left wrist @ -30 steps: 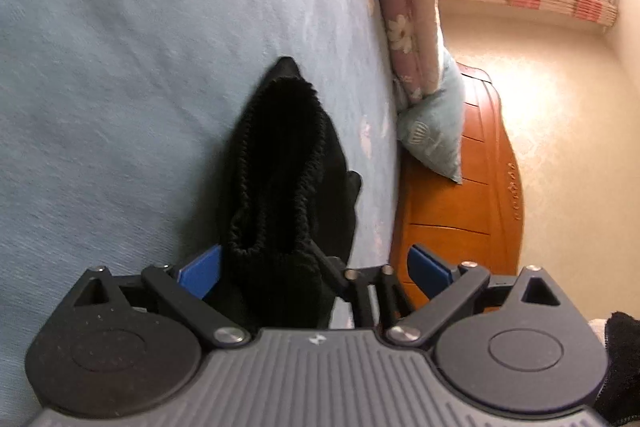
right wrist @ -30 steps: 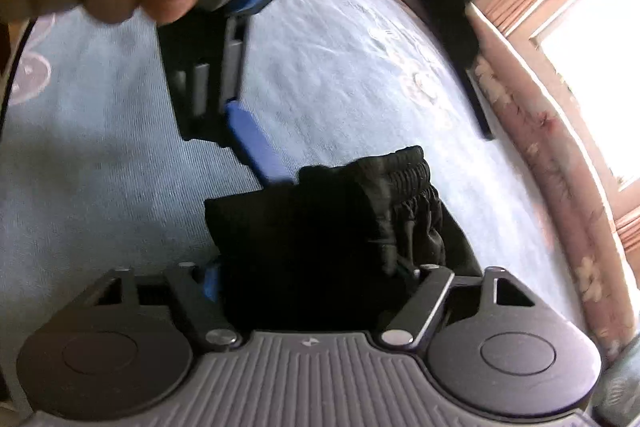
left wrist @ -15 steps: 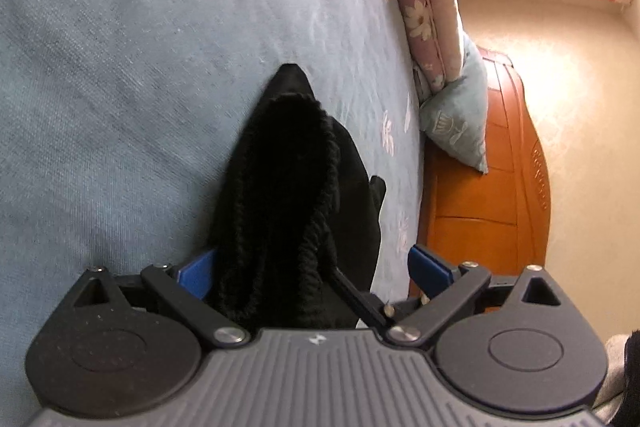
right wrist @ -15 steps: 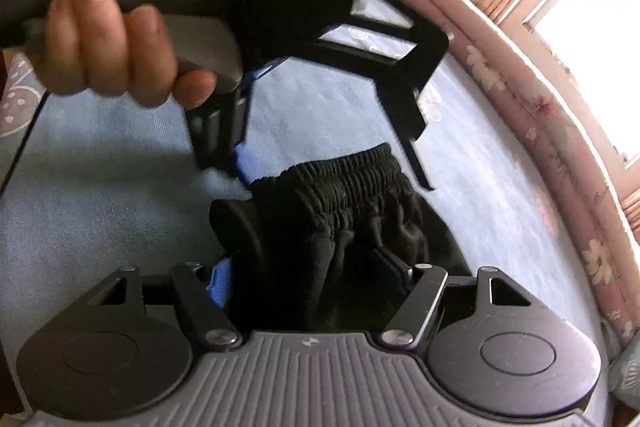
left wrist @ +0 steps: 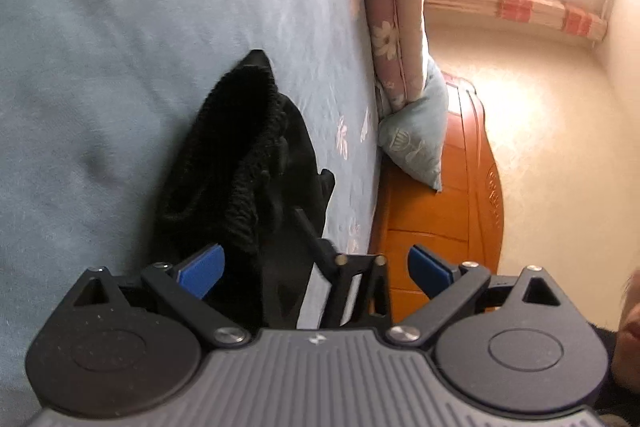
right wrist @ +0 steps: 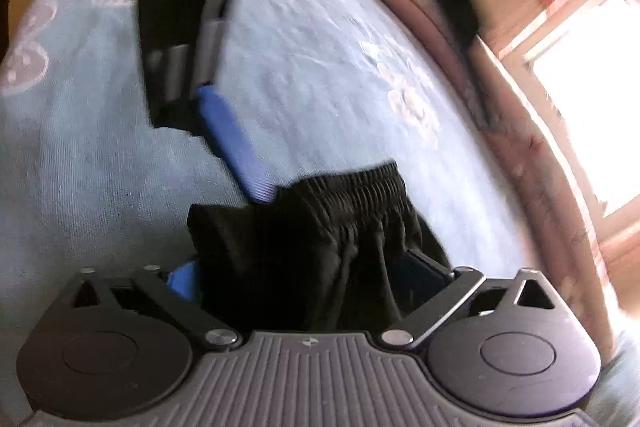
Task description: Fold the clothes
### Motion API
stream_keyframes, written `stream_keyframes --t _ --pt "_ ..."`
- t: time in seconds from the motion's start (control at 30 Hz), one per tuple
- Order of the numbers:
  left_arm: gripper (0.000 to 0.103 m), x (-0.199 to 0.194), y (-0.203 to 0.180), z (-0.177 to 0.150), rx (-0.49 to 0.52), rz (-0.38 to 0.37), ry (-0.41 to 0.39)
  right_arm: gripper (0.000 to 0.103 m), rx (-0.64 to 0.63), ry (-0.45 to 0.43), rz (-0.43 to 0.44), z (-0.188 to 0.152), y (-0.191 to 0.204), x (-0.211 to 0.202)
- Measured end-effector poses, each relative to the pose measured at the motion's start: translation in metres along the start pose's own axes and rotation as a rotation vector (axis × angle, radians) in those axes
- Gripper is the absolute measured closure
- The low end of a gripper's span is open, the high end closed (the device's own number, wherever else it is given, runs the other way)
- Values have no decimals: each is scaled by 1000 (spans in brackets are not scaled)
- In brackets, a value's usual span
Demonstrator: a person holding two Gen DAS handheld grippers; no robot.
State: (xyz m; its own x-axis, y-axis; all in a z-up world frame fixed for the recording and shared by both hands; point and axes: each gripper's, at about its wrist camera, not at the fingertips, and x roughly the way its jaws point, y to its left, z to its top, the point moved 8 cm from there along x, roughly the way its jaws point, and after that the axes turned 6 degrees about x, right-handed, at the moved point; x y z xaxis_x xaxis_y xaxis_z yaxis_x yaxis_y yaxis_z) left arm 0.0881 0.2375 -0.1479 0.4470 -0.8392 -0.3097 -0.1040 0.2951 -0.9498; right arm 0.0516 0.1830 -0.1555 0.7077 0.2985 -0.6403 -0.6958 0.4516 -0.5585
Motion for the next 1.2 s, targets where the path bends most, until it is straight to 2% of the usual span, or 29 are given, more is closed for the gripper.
stream_keyframes --t 0.13,0.23,0.37,0.53,0.7,0.83,1.0,1.13,1.2 --pt "5 -10 -11 10 54 29 -45 1 -23 3 -1 4 11 6" --pt "5 -22 -3 17 47 79 -86 0 -13 6 -7 6 10 10" --pt "5 -17 19 19 11 177 -62 0 -8 2 -37 -4 6 7" --pt "5 -1 33 22 -17 177 -25 0 54 -44 -131 1 -22 -16" --pt "5 14 44 23 -66 187 22 0 101 -16 -126 -5 -37 -14" --pt "5 21 39 22 -56 183 55 0 147 -7 -128 -5 -44 -20" --pt "5 39 31 26 -21 199 86 0 179 14 -136 -16 -51 -7" --pt "5 55 22 27 23 207 111 0 200 6 -102 -19 -43 -13" --pt "5 58 20 26 46 216 129 0 229 -20 -29 -17 -46 -16"
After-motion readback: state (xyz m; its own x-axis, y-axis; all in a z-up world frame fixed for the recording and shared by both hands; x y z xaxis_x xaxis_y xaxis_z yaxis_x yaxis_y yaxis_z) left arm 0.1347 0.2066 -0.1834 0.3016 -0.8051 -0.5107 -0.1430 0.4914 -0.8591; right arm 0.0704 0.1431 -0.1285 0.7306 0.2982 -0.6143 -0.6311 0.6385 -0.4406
